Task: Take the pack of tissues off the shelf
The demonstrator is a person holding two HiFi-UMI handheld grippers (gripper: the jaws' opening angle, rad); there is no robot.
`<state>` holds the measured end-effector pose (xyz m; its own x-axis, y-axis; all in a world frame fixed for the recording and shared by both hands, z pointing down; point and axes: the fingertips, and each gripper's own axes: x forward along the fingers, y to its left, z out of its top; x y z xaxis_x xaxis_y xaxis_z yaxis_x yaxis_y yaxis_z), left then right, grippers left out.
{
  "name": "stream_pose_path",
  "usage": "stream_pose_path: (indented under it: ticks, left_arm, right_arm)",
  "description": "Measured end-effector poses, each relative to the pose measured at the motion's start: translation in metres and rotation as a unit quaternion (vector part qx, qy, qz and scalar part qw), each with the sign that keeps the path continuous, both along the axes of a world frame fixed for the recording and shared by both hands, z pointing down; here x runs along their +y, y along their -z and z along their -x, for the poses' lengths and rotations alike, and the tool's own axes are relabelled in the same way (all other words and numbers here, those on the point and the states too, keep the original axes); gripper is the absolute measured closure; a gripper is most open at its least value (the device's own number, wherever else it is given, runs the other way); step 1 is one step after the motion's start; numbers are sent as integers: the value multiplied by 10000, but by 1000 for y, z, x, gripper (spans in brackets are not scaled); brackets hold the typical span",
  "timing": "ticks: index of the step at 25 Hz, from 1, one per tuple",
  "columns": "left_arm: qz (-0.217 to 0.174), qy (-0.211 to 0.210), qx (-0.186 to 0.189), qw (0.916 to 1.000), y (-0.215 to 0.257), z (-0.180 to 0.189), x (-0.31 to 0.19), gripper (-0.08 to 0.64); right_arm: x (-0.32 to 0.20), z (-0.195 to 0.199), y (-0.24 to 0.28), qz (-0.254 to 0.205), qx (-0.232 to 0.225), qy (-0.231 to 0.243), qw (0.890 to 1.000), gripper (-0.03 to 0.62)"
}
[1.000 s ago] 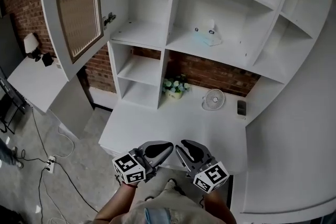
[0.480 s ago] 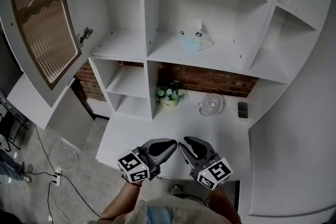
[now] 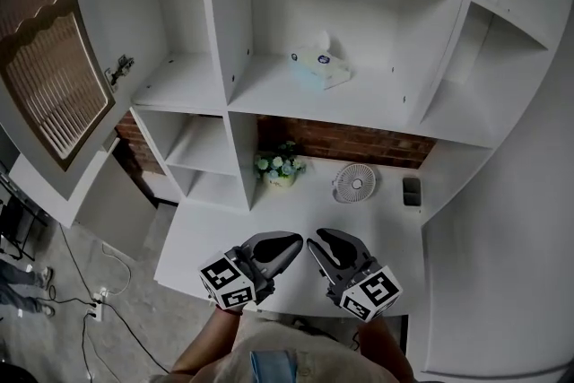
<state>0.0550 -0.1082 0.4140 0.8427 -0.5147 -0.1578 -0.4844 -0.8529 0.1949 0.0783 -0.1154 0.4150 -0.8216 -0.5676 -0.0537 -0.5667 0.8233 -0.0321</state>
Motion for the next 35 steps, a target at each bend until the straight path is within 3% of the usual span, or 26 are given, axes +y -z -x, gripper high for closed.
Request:
stream_pose_path:
  ticks: [15,35]
  left_arm:
    - [-114,-498,76,9987,18,26,-47,546]
    - [-38,-760,254,9968,23,68,-52,546]
  right_arm:
    - [-39,26,12,12,-22,-489,9988,480]
    - [-60,53,41,-263,101,-943,9951,480]
